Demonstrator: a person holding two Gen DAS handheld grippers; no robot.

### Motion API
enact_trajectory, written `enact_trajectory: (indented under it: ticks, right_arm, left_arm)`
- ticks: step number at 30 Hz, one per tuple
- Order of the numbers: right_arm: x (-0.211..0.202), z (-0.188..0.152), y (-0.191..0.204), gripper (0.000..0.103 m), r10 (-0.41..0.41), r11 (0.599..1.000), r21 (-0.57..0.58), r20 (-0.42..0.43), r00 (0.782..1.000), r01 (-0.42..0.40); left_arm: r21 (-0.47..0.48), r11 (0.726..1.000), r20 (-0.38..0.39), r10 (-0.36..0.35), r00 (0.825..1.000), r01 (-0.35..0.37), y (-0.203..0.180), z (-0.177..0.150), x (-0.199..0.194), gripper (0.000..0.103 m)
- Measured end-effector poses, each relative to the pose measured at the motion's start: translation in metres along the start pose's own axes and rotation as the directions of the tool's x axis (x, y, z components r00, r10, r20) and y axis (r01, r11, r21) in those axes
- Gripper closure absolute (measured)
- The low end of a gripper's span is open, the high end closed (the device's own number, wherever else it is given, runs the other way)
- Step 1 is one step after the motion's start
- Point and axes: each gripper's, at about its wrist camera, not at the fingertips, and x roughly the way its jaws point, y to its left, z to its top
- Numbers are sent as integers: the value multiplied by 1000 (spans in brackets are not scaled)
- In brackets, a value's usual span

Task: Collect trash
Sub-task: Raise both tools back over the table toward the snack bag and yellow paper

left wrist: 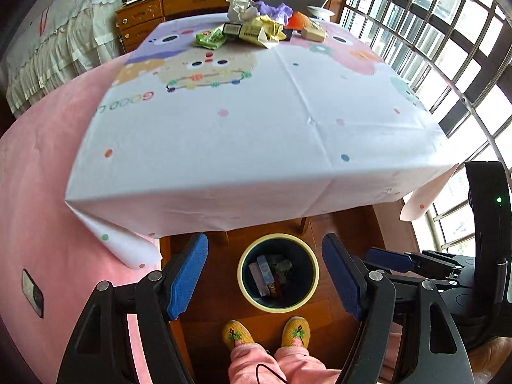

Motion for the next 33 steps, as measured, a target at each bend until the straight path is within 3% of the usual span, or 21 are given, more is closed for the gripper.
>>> enact_trajectory:
  ticks: [11,20,27,33]
  right_arm:
    - [-114,42,22,67,76,995,-71,166,983,-65]
    - [-169,81,33,65,111,988,-132,260,959,-79]
    - [-169,139,50,61,125,987,-136,292,948,-88]
    - [-143,214,63,60,84,994,-95,313,946,-57]
  left_arm:
    - [54,995,119,76,990,-82,-16,43,-117,28]
    - [14,993,198,109,974,-114,-20,96,-164,28]
    - [14,988,245,148,958,-156,-4,147,-177,28]
    - [30,990,214,126,969,-135,32,207,-129,28]
